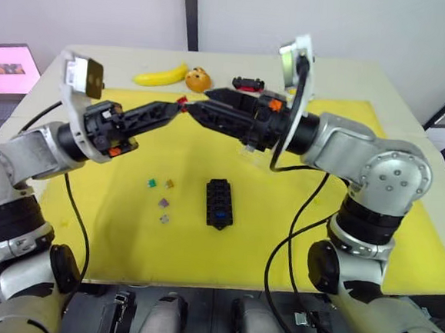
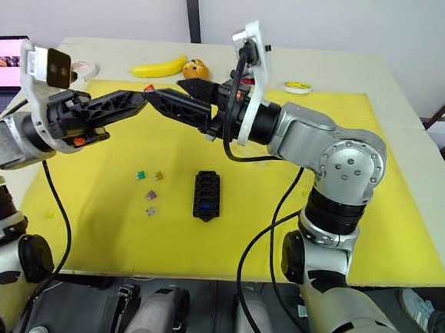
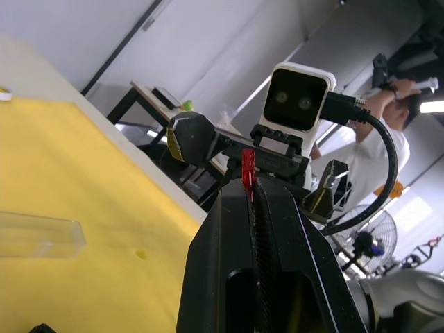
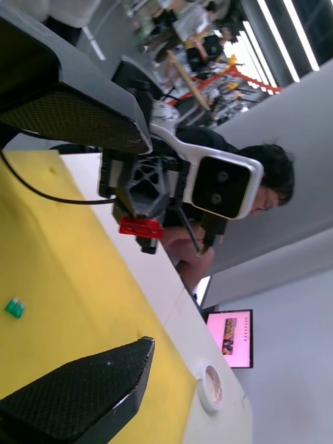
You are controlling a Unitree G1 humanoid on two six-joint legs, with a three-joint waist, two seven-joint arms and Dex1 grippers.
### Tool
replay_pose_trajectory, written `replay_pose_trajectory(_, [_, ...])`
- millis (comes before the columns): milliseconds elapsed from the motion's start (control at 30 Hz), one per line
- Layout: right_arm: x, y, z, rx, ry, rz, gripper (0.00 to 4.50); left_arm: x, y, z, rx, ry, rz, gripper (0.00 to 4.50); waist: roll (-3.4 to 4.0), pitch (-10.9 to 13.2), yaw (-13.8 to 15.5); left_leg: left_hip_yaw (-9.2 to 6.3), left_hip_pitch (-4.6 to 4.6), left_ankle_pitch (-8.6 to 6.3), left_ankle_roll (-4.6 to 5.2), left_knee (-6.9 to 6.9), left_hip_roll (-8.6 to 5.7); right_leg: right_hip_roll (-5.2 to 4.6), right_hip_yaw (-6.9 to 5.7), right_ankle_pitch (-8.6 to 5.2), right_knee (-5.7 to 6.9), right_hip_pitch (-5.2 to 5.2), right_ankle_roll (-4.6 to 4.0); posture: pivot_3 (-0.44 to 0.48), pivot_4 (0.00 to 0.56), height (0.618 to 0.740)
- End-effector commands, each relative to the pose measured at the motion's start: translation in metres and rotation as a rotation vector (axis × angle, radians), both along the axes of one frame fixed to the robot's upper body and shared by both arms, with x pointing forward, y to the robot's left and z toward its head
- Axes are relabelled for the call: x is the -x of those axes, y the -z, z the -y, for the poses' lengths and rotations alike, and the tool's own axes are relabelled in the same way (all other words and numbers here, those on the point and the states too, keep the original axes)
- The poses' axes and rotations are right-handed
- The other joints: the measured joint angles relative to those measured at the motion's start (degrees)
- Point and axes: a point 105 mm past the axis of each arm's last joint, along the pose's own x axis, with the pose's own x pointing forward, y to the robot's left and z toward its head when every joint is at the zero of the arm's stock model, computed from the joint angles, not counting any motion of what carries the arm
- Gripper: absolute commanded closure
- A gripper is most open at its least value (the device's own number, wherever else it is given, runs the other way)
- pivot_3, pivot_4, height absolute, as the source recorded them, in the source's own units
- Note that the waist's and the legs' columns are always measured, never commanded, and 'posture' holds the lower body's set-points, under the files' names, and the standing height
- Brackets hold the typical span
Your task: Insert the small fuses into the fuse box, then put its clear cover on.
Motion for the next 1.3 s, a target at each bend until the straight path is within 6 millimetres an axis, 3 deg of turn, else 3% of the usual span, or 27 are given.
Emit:
replay_pose_trajectory(33, [0.0078, -0.0108, -0.0032, -0.033, -0.028, 0.014, 0.27, 0.0039, -0.0127, 0.0011, 0.032, -0.002, 0.042, 4.49, 0.0, 0.0, -0.02, 0.0, 0.0, 0.0, 0.0, 0.0, 0.0, 0.01, 0.0, 0.0, 0.0, 0.0, 0.0, 0.0, 0.15, 0.74])
replay_pose_trajectory(100, [0.0087, -0.0097, -0.0042, -0.036, -0.035, -0.004, 0.86, 0.003, -0.0141, 0.0012, 0.038, -0.008, 0.041, 4.5, 0.0, 0.0, -0.03, 0.01, 0.0, 0.0, 0.0, 0.0, 0.0, 0.02, 0.0, 0.0, 0.0, 0.0, 0.0, 0.0, 0.15, 0.74])
replay_pose_trajectory(167, [0.0097, -0.0078, -0.005, -0.028, -0.04, -0.016, 1.77, 0.0023, -0.0149, 0.0007, 0.042, -0.016, 0.04, 4.5, 0.0, 0.0, -0.06, 0.02, 0.0, 0.0, 0.01, 0.0, 0.0, 0.04, -0.01, 0.0, 0.0, 0.0, 0.0, 0.0, 0.15, 0.74])
replay_pose_trajectory(633, [0.0097, -0.0095, -0.0079, -0.039, -0.047, -0.053, 1.77, 0.0042, -0.0117, 0.0024, 0.043, -0.026, 0.035, 4.5, 0.01, 0.01, -1.36, 0.01, 0.0, -0.1, 0.19, -0.02, 0.13, 0.38, 0.03, -0.01, -0.03, 0.0, -0.01, 0.0, 0.15, 0.74])
replay_pose_trajectory(767, [0.0101, -0.0085, -0.0088, -0.03, -0.049, -0.058, 3.02, 0.0046, -0.011, 0.0028, 0.042, -0.025, 0.034, 4.5, 0.01, 0.01, -1.32, 0.02, 0.0, -0.1, 0.19, -0.02, 0.15, 0.41, 0.05, -0.01, -0.04, 0.0, -0.01, 0.0, 0.15, 0.74])
replay_pose_trajectory(1300, [0.0109, -0.0076, -0.0102, -0.021, -0.05, -0.068, 3.02, 0.005, -0.009, 0.0022, 0.038, -0.029, 0.032, 4.5, 0.01, 0.01, -1.25, 0.03, -0.01, -0.12, 0.21, -0.02, 0.16, 0.43, 0.07, -0.01, -0.07, 0.0, -0.01, 0.0, 0.15, 0.74])
